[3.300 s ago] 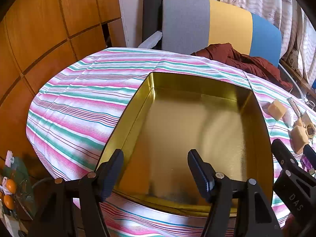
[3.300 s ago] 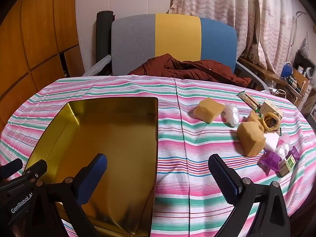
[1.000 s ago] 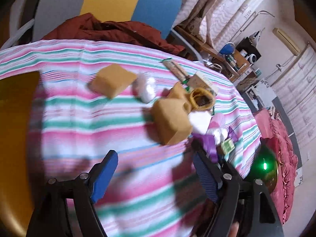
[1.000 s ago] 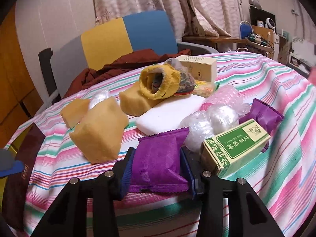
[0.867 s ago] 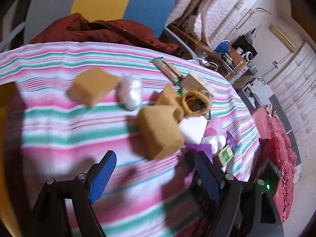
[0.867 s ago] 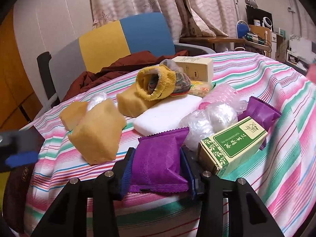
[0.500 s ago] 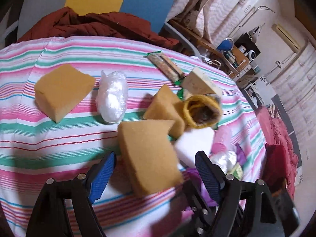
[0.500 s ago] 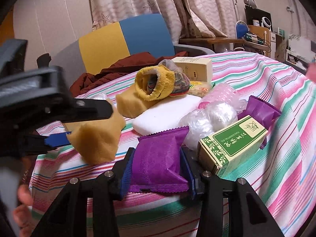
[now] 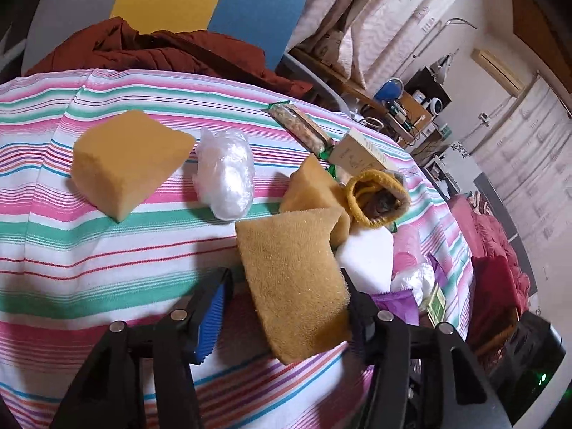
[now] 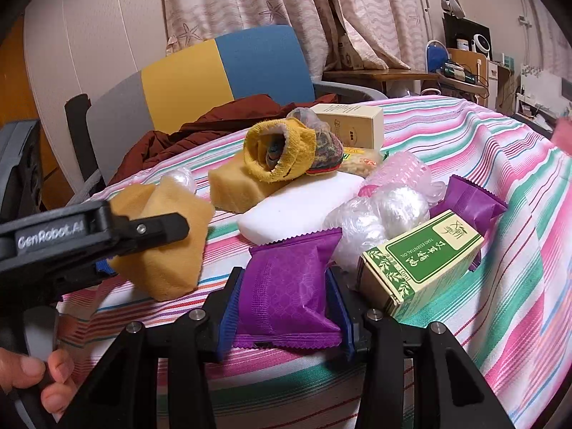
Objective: Organize objects
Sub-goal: 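Grasp the yellow sponge with the left tool while the right tool grasps the purple packet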
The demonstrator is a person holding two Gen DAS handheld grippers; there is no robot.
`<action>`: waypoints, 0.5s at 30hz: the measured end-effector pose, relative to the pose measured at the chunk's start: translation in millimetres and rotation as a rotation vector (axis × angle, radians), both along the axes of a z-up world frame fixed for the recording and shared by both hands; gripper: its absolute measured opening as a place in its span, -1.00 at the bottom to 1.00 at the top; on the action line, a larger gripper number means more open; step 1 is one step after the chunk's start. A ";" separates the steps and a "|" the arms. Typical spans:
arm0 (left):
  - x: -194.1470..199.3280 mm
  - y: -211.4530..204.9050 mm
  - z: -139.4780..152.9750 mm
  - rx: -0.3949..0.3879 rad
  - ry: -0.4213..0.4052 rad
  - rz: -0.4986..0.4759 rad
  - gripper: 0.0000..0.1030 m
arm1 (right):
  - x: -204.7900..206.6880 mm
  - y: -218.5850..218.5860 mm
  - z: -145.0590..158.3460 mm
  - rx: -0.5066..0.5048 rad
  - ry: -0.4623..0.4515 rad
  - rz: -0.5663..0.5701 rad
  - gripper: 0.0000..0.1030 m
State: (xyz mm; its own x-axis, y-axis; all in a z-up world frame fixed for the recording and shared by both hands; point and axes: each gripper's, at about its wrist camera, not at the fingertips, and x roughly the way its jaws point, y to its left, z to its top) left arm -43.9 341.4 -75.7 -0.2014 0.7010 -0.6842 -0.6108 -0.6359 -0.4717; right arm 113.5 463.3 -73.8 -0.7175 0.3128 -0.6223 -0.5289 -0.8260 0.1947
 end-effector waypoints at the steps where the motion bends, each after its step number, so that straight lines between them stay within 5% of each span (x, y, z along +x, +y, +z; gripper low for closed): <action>1: 0.2 -0.2 0.0 0.009 -0.002 -0.003 -0.01 | -0.3 -0.2 -0.2 0.002 -0.002 -0.001 -0.10; 5: 3.7 -12.8 2.7 0.056 -0.029 0.009 -0.19 | 0.0 -2.0 0.1 0.008 -0.006 -0.002 -0.10; 10: 18.2 -26.0 11.0 0.047 0.036 -0.002 -0.20 | -1.8 -4.8 0.4 0.025 -0.018 -0.007 -0.11; 15: 28.5 -55.9 8.7 0.085 0.005 0.029 -0.21 | -2.1 -7.2 0.9 0.044 -0.031 -0.018 -0.11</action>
